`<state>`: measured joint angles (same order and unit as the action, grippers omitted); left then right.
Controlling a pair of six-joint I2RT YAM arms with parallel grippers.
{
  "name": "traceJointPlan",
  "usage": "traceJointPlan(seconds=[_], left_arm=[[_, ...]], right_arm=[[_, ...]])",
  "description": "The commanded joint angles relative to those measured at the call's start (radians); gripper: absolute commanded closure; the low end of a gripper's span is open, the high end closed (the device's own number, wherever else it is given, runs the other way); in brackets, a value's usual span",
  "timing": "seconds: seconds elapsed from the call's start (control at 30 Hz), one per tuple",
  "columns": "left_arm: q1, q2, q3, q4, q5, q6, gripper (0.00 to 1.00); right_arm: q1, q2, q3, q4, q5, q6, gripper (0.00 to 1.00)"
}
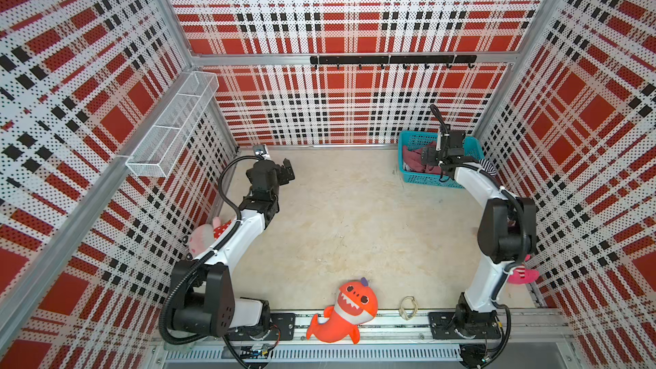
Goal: Fold and stack tank tops
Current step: Pick up the tank top from the basket.
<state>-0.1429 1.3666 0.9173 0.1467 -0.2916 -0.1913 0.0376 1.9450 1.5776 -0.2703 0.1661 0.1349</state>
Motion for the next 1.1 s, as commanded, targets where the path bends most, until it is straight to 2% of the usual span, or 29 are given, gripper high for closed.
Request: traceJointPlan(seconds=[0.0, 0.23, 0.33, 0.37, 0.43, 0.47, 0.67, 0.83, 1.0, 1.07], left_arm=[[-0.009, 0.001, 0.026, -0.015, 0.034, -0.006, 0.02], [-0.006, -0.015, 0.017, -0.009, 0.025, -0.005, 0.02], [-0.006, -0.017, 0.017, -0.009, 0.023, -0.005, 0.02], [-0.008, -0.016, 0.017, -0.009, 0.021, -0.004, 0.02], [-0.004, -0.014, 0.017, -0.009, 0.025, -0.001, 0.02], [-0.005, -0.012, 0.016, -0.009, 0.024, 0.000, 0.02], [-0.003, -0.002, 0.018, -0.012, 0.029, 0.001, 0.02], [0.001, -0.009, 0.015, 0.003, 0.105, -0.011, 0.02], [-0.008, -0.017, 0.012, 0.008, 0.112, -0.008, 0.02], [-0.008, -0.027, 0.009, 0.023, 0.148, -0.011, 0.02]], right_arm=[[-0.016, 0.084, 0.079, -0.058, -0.037, 0.037, 0.00], [-0.030, 0.219, 0.140, -0.060, -0.065, 0.106, 0.00], [-0.030, 0.249, 0.143, -0.049, -0.068, 0.122, 0.08], [-0.032, 0.257, 0.149, -0.049, -0.080, 0.126, 0.22], [-0.054, 0.273, 0.199, -0.102, -0.160, 0.153, 0.93], [-0.069, 0.271, 0.220, -0.125, -0.195, 0.181, 1.00], [-0.080, 0.080, 0.149, -0.041, -0.183, 0.172, 1.00], [-0.081, -0.119, 0.095, -0.009, -0.201, 0.142, 1.00], [-0.068, -0.310, 0.046, -0.003, -0.257, 0.123, 1.00], [-0.045, -0.373, 0.038, -0.024, -0.301, 0.109, 1.00]])
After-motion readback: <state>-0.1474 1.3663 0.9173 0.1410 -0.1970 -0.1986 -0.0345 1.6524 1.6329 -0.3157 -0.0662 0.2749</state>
